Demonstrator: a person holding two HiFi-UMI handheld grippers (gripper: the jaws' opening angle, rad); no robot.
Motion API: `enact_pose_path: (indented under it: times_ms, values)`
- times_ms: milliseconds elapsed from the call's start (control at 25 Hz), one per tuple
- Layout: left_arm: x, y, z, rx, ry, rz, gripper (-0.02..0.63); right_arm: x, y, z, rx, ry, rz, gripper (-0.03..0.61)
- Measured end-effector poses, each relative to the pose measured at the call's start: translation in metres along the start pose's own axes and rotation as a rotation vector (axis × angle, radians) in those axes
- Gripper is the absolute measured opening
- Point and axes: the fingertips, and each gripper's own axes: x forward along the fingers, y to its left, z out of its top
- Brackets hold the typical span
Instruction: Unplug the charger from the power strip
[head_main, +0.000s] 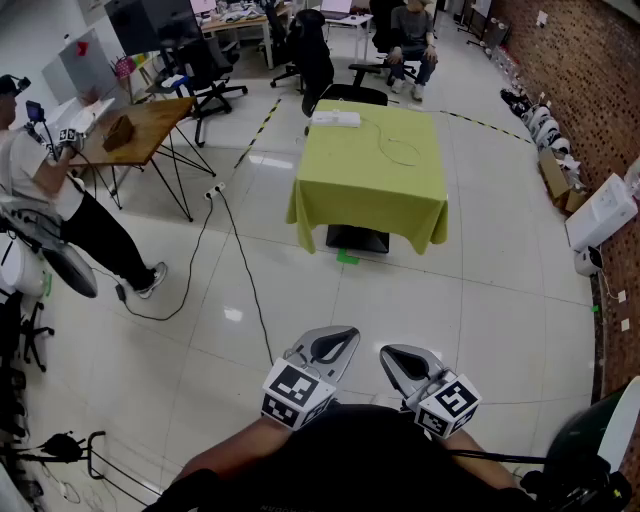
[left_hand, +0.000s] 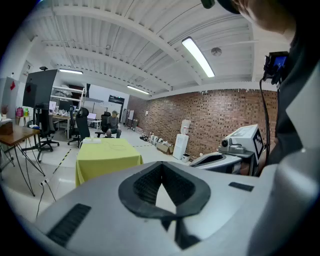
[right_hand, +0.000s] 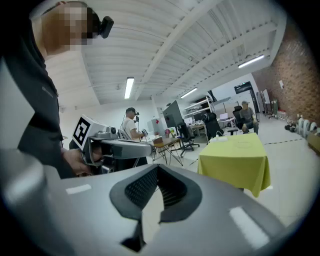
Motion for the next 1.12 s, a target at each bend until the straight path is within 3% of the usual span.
enact_pose_path:
  times_ms: [1120]
  values:
    - [-0.103,0.113,-0.020,-0.046,-0.024,0.037,0.006,0.127,0.080,0.002,-0.047,0.084,0.044,0.003]
